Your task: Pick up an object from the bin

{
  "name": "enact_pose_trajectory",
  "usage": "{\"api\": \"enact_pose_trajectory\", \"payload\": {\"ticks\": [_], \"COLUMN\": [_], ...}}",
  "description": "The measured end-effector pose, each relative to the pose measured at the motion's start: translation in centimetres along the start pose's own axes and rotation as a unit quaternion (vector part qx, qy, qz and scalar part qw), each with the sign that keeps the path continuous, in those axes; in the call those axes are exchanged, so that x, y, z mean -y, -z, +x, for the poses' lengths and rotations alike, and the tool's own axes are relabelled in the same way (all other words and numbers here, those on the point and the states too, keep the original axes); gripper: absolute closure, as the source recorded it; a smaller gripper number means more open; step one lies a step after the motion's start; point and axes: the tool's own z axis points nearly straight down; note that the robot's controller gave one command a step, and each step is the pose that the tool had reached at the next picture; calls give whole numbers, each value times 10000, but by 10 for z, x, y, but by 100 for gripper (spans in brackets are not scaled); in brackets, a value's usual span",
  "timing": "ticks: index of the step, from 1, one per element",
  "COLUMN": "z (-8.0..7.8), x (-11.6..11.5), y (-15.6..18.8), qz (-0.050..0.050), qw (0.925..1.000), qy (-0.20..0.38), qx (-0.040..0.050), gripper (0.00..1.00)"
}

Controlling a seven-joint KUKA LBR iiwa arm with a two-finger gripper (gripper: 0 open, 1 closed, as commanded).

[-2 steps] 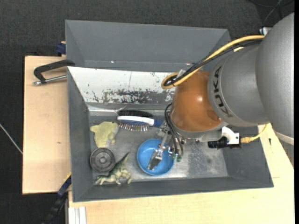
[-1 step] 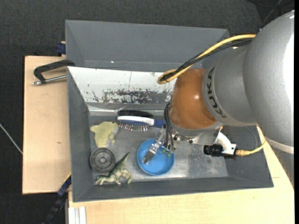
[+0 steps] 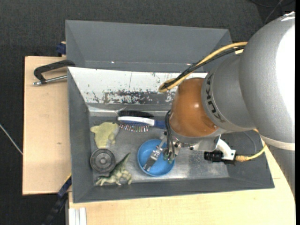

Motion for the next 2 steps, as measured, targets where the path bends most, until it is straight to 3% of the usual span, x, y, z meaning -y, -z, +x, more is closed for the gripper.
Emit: {"api": "enact_pose_trajectory", "payload": {"ticks": [1,2], "z": [0,-4], "x": [-1,-1], "y": [2,5], "qz": [3,-17], "qw": [10000,10000], "qy": [3,-7], "qx": [-7,44], "gripper": [0,100]}}
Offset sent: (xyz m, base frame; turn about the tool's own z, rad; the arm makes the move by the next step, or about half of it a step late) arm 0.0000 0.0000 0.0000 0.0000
